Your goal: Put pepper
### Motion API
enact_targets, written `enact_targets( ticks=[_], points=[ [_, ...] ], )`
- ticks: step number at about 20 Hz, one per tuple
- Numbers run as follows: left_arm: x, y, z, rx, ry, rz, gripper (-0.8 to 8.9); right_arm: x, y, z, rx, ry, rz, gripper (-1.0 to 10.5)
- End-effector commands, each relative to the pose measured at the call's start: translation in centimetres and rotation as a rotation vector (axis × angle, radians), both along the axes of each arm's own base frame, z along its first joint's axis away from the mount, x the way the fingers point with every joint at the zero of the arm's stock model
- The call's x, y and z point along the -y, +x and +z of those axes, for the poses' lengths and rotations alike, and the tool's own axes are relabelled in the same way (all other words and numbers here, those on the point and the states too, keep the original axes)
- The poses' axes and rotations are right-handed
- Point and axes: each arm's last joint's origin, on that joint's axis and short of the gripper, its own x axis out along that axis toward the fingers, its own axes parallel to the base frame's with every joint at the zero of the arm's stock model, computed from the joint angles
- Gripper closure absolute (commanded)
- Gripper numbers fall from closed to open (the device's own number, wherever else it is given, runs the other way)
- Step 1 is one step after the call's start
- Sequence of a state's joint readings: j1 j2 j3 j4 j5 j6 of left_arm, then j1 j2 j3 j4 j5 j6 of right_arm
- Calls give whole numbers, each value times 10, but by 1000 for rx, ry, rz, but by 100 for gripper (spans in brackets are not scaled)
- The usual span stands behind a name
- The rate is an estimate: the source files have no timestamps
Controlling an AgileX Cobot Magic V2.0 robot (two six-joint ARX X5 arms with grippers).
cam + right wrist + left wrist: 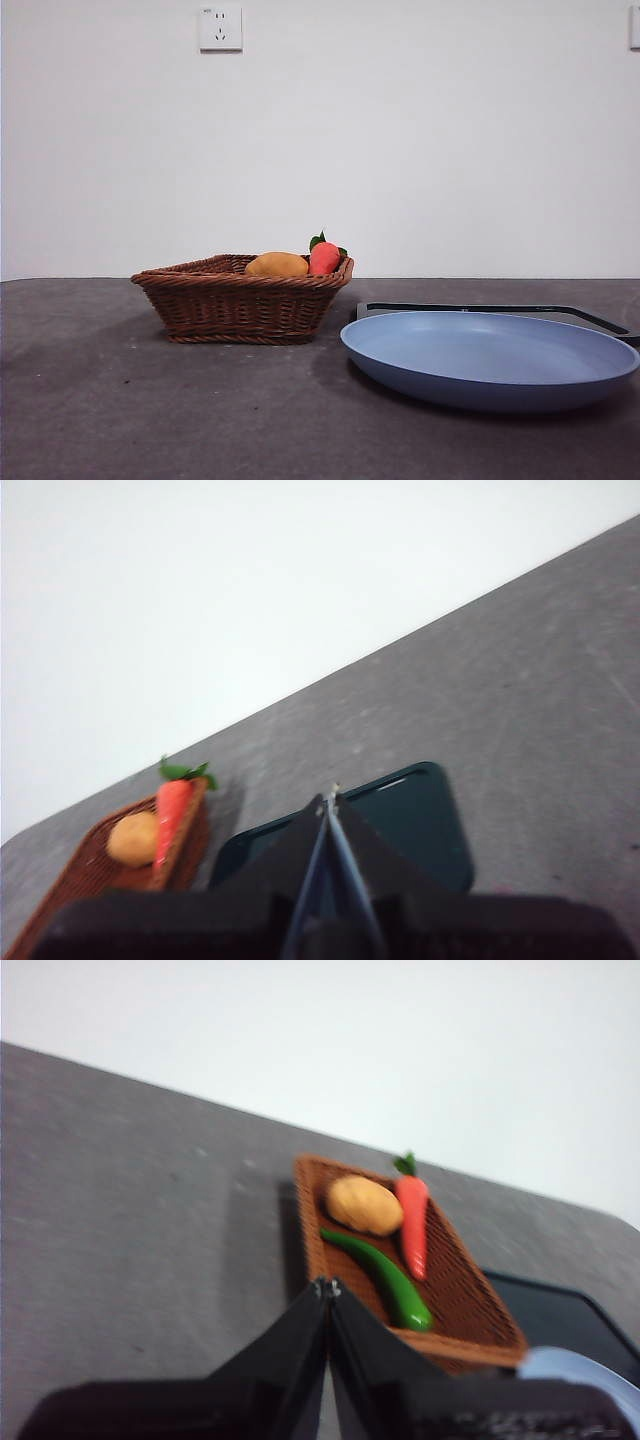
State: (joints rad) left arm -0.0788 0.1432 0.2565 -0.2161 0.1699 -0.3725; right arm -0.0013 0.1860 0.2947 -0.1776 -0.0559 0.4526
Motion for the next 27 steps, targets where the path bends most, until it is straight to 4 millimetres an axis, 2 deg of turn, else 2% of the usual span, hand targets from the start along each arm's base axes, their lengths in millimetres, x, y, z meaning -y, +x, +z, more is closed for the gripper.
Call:
enact_targets(
  ticks=[1, 8, 13, 18, 22, 23, 25, 26, 27],
  points=[
    [2, 3, 16, -33, 5, -71, 807, -2, 4, 21, -47, -43, 63, 941],
    [9, 20, 52, -163, 87, -299, 807, -10, 21, 59, -304, -143, 310, 941],
    [13, 30, 65, -280, 117, -464, 807, -15, 27, 78, -487, -222, 462, 941],
    [15, 35, 70, -408, 151, -545, 807, -17, 28, 86, -650, -323, 563, 941],
    [15, 34, 70, -410, 156, -549, 798, -18, 30, 84, -672, -325, 570, 930],
    [15, 34, 70, -410, 155, -549, 755, -18, 30, 84, -673, -325, 570, 904],
    [15, 34, 70, -410, 156, -547, 520, -17, 30, 84, -673, -326, 567, 748],
    [15, 34, 70, -410, 156, -547, 445, -17, 30, 84, -674, -328, 564, 672],
    [15, 34, 70, -410, 156, -546, 429, -17, 30, 83, -675, -328, 564, 632]
  ],
)
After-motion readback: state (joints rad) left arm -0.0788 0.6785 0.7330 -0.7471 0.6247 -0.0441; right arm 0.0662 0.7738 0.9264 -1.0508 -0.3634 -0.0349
